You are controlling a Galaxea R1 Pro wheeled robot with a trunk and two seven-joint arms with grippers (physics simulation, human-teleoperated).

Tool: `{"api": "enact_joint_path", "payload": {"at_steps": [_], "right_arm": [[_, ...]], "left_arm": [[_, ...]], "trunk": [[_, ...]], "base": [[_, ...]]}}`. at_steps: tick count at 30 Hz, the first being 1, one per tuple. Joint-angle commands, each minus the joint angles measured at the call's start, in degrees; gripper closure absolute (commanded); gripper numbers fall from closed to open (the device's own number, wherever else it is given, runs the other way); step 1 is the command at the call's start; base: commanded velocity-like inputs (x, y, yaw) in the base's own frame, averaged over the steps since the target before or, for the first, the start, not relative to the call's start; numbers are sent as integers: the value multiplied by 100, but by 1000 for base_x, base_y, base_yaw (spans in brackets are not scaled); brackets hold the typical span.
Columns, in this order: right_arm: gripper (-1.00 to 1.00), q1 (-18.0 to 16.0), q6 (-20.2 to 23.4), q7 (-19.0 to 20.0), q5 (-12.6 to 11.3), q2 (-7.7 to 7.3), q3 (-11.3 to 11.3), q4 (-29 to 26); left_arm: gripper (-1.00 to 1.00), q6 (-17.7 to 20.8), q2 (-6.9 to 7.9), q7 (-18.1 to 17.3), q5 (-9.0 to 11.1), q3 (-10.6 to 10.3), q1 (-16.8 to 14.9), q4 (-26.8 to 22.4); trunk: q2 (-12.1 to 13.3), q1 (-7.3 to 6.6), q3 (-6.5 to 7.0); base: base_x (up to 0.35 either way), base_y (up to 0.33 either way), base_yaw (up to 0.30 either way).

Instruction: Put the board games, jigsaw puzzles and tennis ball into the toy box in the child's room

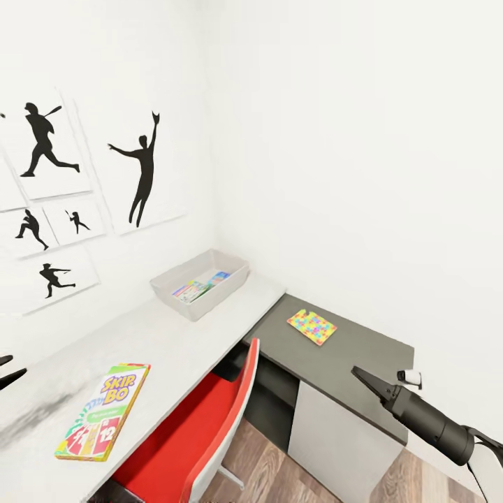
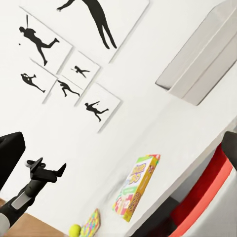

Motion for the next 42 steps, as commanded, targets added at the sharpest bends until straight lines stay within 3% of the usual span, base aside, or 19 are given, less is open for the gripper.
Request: {"api": "enact_joint_path", "payload": {"at_steps": [1,42], "right_arm": [[-100,-4,33,3,-19,-1,-4,-2],[-100,-4,27,-33,-19,-1,5,-11]], "left_arm": [[-100,61,0,-25,-8,0,-8,3],[-100,61,-2,-25,-8,-1,-8,3]], "trunk": [[-13,3,-6],[-13,3,148]], "base": [[-123,120,201],[-17,17,265]]}}
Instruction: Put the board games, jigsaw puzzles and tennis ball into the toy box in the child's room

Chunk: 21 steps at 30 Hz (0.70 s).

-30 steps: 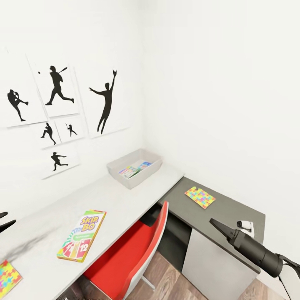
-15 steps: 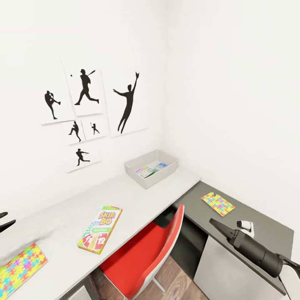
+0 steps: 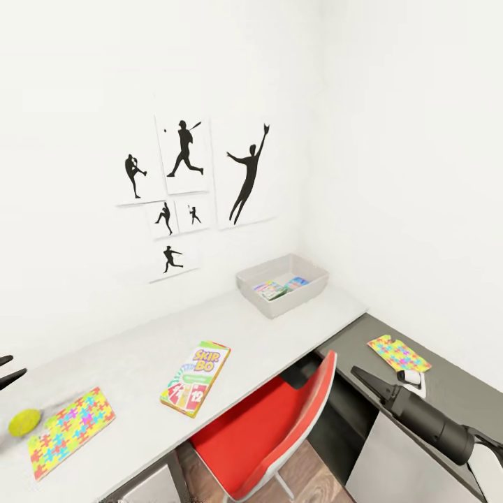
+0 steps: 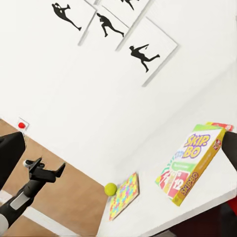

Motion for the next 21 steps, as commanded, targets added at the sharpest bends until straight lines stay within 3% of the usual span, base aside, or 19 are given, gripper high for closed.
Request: {"api": "enact_joint_path", "payload": {"at_steps": [1,21], "right_arm": [[-100,-3,32,2,-21,-1,-4,-1],[-100,-3,31,-5,-21,-1,-4,-1]], "left_arm": [[-100,61,0,-25,-11,0,-9,2],[-100,61,-9,-25,-19,0,-9,2]], "trunk": [[-13,4,-10],[-13,4,57]], "base": [[0,0,271],[0,0,271]]}}
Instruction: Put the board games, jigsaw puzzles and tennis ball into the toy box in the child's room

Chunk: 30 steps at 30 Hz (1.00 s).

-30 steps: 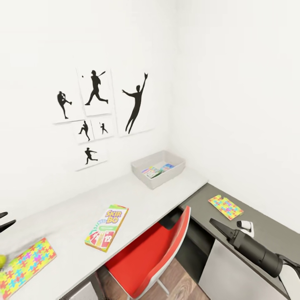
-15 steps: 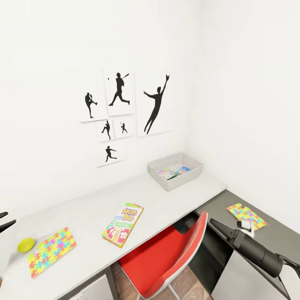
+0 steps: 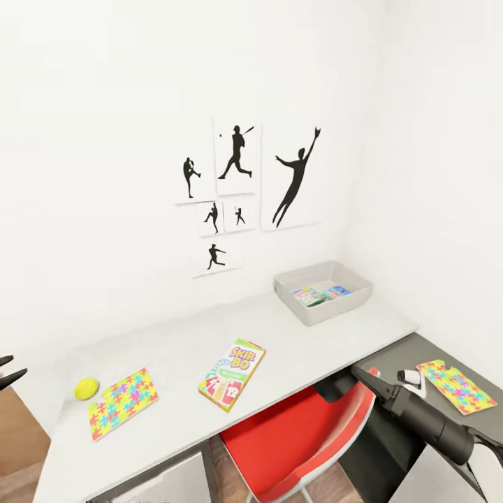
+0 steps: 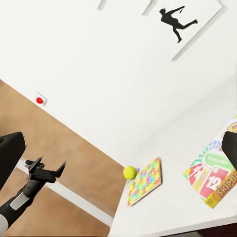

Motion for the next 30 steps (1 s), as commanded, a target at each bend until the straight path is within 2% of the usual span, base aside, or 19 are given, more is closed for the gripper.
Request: {"api": "enact_joint_path", "payload": {"at_steps": [1,12,23,30], "right_arm": [[-100,-3,32,4,-21,-1,-4,-1],[-100,-3,31,3,-21,-1,11,-1],[-100,-3,31,3,-21,0,13,-1],[-100,-3,31,-4,-21,-1,21,-1]], "left_arm": [[-100,61,0,-25,-11,0,-9,2],[-100,61,0,-25,-10,0,-9,2],[-100,61,0,-25,-12,0,-9,2],[-100,58,0,-25,-12,0,-9,2]], "trunk": [[-13,4,-10],[-13,4,26],[-13,4,63],[-13,4,86]], "base": [[0,0,271],[-17,10,271],[-85,147,272],[-22,42,272]]}}
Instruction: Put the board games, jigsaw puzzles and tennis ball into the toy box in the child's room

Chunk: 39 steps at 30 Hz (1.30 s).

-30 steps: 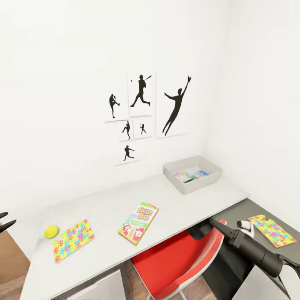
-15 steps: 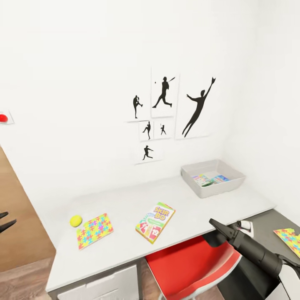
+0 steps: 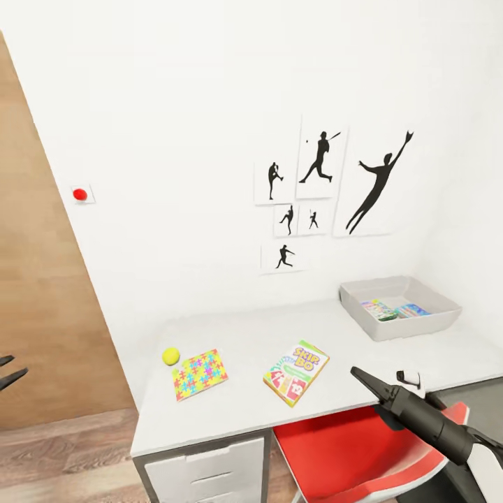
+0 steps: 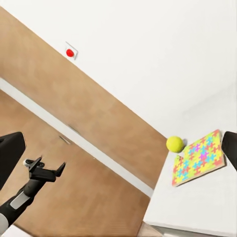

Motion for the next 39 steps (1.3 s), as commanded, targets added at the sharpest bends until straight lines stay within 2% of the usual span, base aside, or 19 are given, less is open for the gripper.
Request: {"api": "enact_joint_path", "payload": {"at_steps": [1,9,27,38,39], "right_arm": [[-100,-3,33,3,-20,-1,-4,-1],[-100,-3,39,2,-19,-1,-3,-1],[-100,-3,50,7,-17,-1,-5,6],[-100,-3,31,20,-27,5,-14,16],[-100,30,-2,-13,-61,38,-48,-18]], "left_arm": [[-100,60,0,-25,-11,0,-9,2],[-100,56,0,-25,-10,0,-9,2],[-100,55,0,-25,-11,0,-9,2],[-100,48,-8,-25,-11,0,-9,3],[-100,14,-42,-25,-22,33,25,37]], "trunk": [[-13,4,-10],[-13,4,17],[-13,4,67],[-13,4,69],[-13,4,69]], "base": [[-6,11,272],[-2,25,271],[-19,136,269],[1,77,54],[0,0,0]]}}
